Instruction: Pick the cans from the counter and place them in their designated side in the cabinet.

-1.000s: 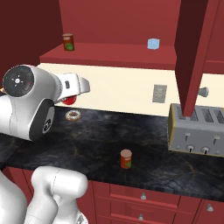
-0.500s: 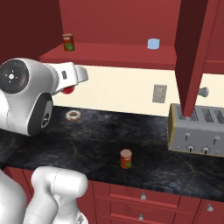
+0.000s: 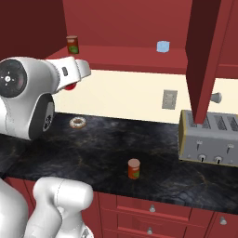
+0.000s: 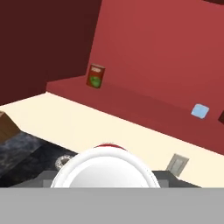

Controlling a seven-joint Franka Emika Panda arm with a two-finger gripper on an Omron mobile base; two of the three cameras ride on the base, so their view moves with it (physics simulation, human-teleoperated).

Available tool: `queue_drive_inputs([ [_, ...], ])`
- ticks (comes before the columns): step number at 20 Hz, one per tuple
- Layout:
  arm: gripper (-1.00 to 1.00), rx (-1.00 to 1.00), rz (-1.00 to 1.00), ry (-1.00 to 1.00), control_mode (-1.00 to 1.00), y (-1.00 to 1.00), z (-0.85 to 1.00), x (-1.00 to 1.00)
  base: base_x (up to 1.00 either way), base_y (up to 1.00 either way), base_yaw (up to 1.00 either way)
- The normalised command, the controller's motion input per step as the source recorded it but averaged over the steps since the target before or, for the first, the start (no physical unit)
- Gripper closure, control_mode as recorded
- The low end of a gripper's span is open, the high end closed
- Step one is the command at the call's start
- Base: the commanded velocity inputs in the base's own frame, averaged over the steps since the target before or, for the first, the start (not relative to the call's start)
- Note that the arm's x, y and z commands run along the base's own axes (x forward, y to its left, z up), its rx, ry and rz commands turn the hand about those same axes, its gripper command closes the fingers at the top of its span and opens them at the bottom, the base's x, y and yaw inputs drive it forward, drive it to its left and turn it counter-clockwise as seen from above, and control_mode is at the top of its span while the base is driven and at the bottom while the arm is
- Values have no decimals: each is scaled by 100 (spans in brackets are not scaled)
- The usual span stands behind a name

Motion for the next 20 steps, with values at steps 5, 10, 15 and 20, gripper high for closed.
queue_drive_inputs([
  [5,100,-3,2,-4,-100,11,18,3,0,0,0],
  [10,100,-2,2,-6,-100,7,28,0,0,0,0],
  [15,100,0,5,-4,-100,0,17,0,0,0,0],
  [20,100,0,6,0,-100,4,1,2,0,0,0],
])
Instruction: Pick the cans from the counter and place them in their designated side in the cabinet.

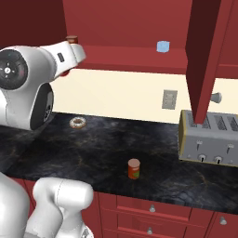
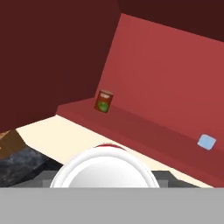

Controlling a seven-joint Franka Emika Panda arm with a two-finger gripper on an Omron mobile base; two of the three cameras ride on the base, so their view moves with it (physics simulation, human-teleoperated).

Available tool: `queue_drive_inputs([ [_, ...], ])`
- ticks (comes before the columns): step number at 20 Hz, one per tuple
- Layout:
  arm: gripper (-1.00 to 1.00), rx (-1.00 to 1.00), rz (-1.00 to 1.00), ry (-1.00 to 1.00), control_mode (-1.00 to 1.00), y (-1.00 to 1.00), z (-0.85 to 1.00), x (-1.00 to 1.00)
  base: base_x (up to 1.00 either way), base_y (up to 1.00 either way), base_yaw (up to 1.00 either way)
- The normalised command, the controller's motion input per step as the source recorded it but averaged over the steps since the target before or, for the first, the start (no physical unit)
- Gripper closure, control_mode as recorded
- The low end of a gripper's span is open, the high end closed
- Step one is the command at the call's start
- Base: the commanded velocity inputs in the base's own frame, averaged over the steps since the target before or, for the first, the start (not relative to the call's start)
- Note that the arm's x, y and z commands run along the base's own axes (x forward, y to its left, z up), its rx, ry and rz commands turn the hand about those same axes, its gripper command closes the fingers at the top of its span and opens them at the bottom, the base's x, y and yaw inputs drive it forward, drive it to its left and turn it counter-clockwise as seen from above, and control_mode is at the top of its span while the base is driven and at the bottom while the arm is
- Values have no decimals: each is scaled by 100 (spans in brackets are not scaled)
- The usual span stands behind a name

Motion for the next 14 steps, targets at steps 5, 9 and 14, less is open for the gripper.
queue_drive_inputs([
  [5,100,0,4,0,-100,18,2,10,0,0,0],
  [9,100,0,3,0,-100,12,2,11,0,0,0],
  [14,100,0,1,0,-100,7,1,14,0,0,0],
])
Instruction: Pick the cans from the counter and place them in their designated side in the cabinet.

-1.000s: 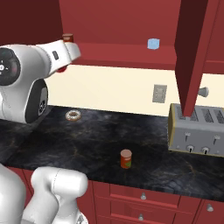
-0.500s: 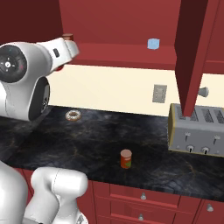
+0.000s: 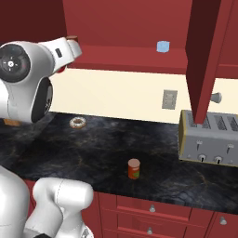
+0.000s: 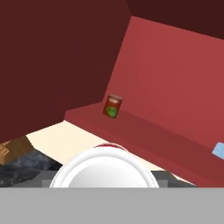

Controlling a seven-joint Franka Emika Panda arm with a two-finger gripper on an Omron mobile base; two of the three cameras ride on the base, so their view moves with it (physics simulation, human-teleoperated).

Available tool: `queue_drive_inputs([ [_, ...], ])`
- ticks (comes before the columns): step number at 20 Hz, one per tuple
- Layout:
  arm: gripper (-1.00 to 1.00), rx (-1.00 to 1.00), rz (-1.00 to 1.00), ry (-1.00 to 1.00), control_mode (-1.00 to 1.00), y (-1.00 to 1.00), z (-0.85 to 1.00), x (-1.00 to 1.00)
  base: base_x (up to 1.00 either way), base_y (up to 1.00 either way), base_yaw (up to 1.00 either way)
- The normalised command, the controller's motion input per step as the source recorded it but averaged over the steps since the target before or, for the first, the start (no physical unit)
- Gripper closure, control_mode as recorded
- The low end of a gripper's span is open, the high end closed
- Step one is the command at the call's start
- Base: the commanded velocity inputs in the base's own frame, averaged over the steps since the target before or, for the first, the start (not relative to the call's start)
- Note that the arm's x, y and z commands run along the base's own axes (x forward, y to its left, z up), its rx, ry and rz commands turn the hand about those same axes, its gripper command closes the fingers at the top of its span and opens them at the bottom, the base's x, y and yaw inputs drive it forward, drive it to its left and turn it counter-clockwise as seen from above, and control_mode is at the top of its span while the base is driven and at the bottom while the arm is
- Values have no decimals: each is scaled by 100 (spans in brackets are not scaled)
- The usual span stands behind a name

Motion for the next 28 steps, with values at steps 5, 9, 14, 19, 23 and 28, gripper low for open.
queue_drive_inputs([
  [5,100,0,0,-1,-100,1,2,14,0,0,0],
  [9,100,0,0,0,-100,4,0,17,0,0,0],
  [14,100,0,0,-1,-100,1,0,17,0,0,0],
  [19,100,0,0,0,-100,1,0,23,0,0,0],
  [23,100,0,0,0,-100,0,0,28,0,0,0],
  [28,100,0,0,0,-100,1,0,20,0,0,0],
])
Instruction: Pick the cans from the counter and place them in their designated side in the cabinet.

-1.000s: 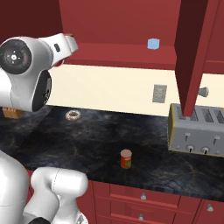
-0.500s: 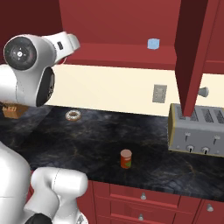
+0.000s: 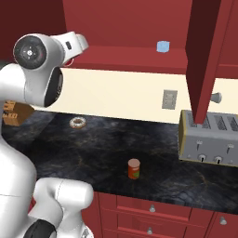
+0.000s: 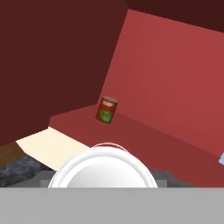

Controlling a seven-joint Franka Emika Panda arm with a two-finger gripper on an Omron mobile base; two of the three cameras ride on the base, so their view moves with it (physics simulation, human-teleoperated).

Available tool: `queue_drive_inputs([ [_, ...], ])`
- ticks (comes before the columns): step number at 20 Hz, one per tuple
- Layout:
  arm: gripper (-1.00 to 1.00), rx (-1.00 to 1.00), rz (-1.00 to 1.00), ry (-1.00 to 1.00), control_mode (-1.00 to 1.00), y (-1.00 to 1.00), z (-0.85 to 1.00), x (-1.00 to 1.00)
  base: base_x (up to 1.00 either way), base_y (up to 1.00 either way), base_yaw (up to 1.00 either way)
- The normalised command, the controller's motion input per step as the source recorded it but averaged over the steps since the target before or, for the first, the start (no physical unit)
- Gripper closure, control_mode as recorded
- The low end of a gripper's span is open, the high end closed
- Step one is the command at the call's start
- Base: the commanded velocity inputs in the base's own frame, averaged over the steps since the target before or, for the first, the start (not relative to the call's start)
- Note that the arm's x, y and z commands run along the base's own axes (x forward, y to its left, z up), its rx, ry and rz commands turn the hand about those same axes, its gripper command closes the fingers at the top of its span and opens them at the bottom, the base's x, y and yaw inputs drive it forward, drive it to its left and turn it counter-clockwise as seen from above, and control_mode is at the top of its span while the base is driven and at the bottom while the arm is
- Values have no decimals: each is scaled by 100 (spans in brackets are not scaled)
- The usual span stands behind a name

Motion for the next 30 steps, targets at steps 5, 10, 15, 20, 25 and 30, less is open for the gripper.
queue_drive_inputs([
  [5,100,0,0,2,-100,7,0,22,0,0,0],
  [10,100,0,0,8,-100,10,0,25,0,0,0],
  [15,100,0,0,5,-100,6,-1,22,0,0,0],
  [20,100,0,0,3,-100,2,0,26,0,0,0],
  [25,100,0,0,1,-100,3,-2,31,0,0,0],
  [30,100,0,0,0,-100,4,-1,31,0,0,0],
])
